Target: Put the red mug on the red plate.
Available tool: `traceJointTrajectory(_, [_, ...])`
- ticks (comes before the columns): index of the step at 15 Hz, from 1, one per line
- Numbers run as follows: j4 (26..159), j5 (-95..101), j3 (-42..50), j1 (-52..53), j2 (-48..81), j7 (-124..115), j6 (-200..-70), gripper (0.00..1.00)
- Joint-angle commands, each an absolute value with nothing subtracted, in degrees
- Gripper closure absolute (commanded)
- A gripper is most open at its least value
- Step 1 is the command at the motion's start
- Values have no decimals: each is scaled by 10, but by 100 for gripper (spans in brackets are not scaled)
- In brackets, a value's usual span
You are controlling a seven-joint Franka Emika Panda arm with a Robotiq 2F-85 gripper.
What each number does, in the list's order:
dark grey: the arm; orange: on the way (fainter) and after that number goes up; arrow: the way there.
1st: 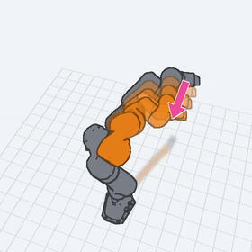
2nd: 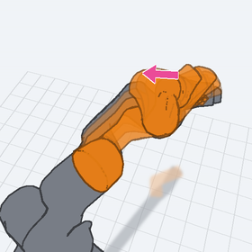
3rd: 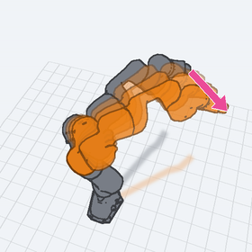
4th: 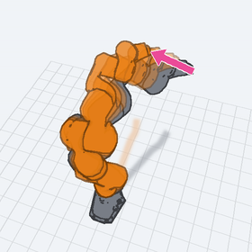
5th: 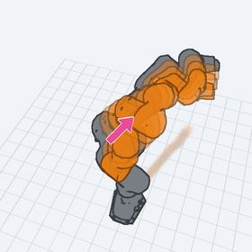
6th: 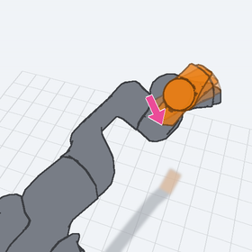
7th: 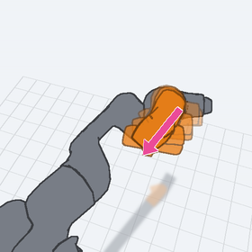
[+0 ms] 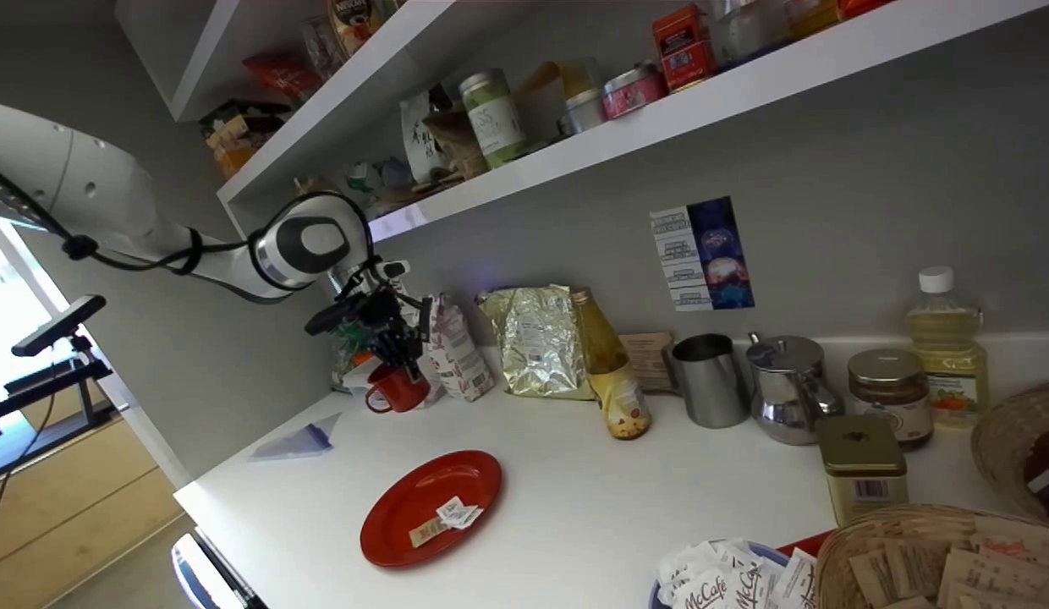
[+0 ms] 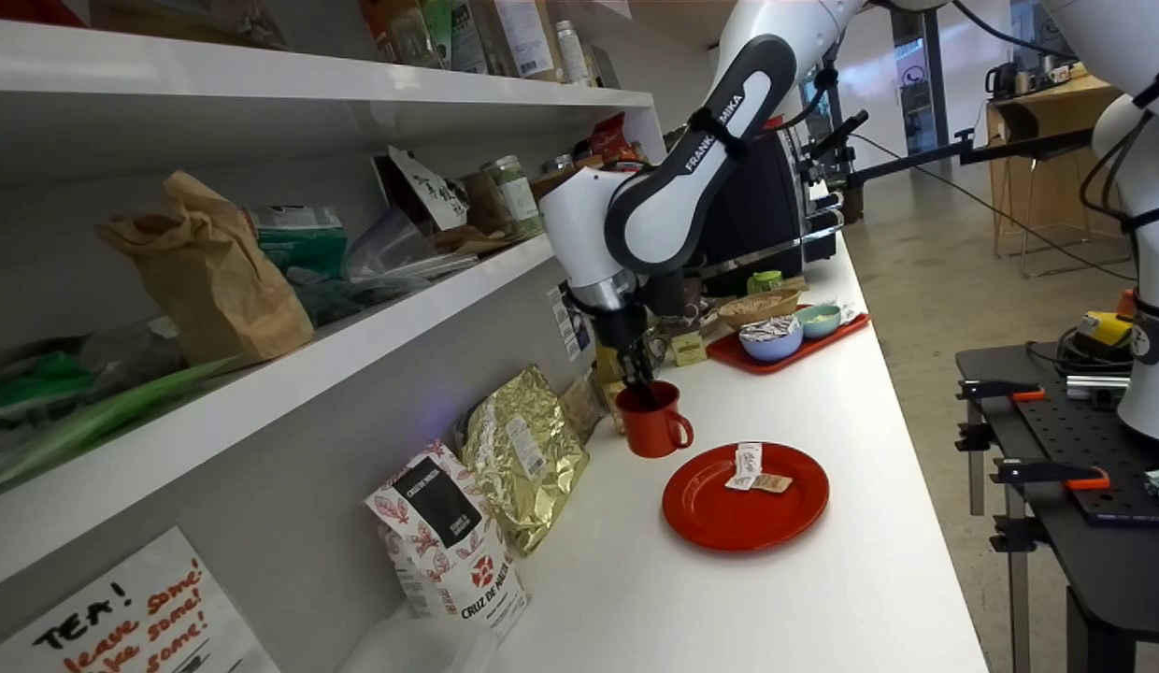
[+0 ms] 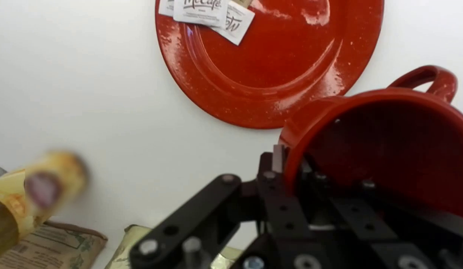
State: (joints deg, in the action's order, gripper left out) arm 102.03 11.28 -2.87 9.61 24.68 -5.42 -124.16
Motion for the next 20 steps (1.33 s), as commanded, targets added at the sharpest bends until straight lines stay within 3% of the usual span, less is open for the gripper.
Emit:
traceJointTrajectory(1, [1108, 129, -25, 90, 193, -52, -1259, 99])
traceJointTrajectory(9, [1192, 175, -13, 85, 206, -63, -1338, 99])
traceJointTrajectory(20, [1192, 167, -3, 83, 248, -57, -1393, 99])
